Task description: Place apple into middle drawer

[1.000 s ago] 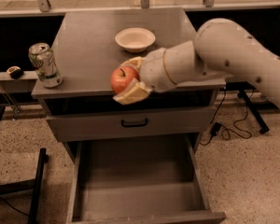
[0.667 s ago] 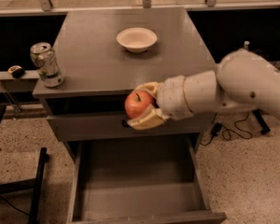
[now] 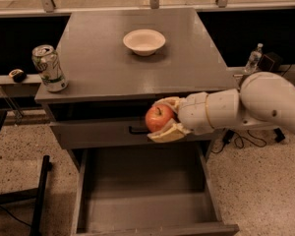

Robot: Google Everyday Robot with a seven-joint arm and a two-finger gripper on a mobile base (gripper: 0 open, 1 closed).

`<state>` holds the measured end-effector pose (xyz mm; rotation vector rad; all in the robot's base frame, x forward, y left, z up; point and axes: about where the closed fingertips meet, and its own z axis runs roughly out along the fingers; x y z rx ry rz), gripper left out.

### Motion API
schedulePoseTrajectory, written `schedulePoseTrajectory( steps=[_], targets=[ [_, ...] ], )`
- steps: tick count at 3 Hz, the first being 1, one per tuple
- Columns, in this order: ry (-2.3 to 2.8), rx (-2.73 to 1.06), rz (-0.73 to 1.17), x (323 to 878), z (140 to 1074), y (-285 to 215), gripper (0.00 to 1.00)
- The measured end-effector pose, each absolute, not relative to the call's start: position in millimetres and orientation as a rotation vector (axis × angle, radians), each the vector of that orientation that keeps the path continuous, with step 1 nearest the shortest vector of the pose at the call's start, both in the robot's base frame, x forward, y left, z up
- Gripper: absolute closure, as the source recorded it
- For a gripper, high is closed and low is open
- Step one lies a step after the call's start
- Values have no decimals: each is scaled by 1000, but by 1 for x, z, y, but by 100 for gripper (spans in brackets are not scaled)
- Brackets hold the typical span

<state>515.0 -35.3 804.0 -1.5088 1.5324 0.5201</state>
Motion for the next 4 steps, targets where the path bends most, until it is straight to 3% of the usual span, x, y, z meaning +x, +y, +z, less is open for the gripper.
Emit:
schedulePoseTrajectory(
  steps=[1, 3, 4],
  targets=[
    [1554, -1495, 598, 524, 728, -48, 100],
    [1581, -1453, 659, 531, 685, -48, 100],
    [1572, -1419, 700, 530, 614, -32, 100]
  ],
)
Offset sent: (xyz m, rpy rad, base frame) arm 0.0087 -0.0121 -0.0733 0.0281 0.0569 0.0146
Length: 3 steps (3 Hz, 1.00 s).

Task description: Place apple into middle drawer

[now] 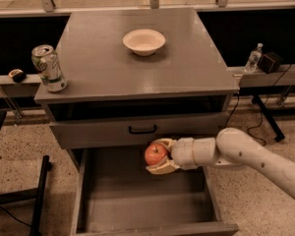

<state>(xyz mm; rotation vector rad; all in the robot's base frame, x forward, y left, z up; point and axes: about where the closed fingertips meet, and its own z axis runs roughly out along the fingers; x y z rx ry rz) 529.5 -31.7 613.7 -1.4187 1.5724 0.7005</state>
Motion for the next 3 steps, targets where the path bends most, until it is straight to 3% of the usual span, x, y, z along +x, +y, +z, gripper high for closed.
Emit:
schedulePoseTrajectory(
  steps=[1, 3],
  targets=[
    [1514, -1447, 772, 526, 552, -2, 100],
    [1522, -1489, 767, 521, 530, 11, 100]
  ],
)
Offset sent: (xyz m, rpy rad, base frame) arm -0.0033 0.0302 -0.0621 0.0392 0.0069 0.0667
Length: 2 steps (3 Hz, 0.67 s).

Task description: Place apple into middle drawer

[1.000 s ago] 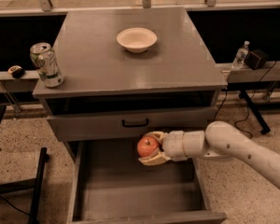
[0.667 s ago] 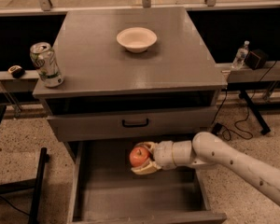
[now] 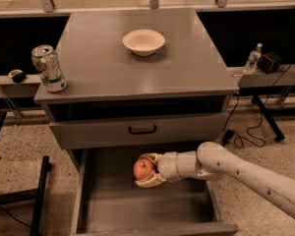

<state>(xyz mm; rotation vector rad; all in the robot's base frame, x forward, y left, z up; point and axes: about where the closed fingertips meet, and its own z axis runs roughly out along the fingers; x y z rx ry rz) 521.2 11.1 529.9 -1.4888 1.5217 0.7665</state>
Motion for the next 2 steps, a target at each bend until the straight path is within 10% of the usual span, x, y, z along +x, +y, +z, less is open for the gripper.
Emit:
schedulePoseTrajectory(
  steps=[2],
  targets=[
    [1527, -1657, 751, 494, 424, 48, 100]
  ],
)
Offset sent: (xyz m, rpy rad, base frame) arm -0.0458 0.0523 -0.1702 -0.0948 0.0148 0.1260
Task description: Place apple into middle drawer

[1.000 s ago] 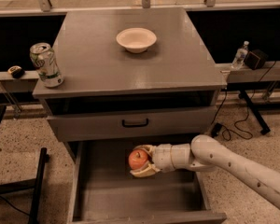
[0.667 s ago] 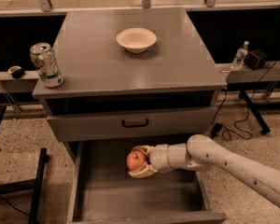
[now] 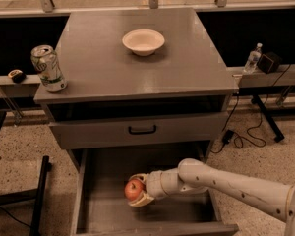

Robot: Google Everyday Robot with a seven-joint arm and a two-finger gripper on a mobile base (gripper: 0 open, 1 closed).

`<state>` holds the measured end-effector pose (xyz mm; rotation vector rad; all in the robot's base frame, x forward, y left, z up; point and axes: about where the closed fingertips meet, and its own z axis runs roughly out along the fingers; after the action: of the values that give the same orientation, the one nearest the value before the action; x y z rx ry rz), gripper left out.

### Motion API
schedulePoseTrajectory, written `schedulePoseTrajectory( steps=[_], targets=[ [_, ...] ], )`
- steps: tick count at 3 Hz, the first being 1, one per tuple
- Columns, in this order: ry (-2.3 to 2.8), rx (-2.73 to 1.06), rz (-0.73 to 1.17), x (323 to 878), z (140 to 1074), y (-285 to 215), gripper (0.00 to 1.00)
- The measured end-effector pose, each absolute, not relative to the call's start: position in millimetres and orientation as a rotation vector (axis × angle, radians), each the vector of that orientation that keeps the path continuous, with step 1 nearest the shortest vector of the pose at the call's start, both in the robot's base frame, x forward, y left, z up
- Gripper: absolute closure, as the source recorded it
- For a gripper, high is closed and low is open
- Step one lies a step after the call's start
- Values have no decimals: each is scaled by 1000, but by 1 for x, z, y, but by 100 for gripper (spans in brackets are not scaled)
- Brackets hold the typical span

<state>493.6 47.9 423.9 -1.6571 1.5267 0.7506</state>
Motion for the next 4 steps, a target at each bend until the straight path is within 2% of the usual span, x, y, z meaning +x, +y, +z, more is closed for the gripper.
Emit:
schedulePoseTrajectory(
  steps=[1, 2, 3, 4],
  targets=[
    [1497, -1670, 787, 483, 395, 64, 100],
    [1494, -1660, 828, 477, 376, 71, 81],
    [1494, -1658, 834, 476, 374, 71, 58],
    [1494, -1658, 834, 476, 374, 72, 27]
  ],
)
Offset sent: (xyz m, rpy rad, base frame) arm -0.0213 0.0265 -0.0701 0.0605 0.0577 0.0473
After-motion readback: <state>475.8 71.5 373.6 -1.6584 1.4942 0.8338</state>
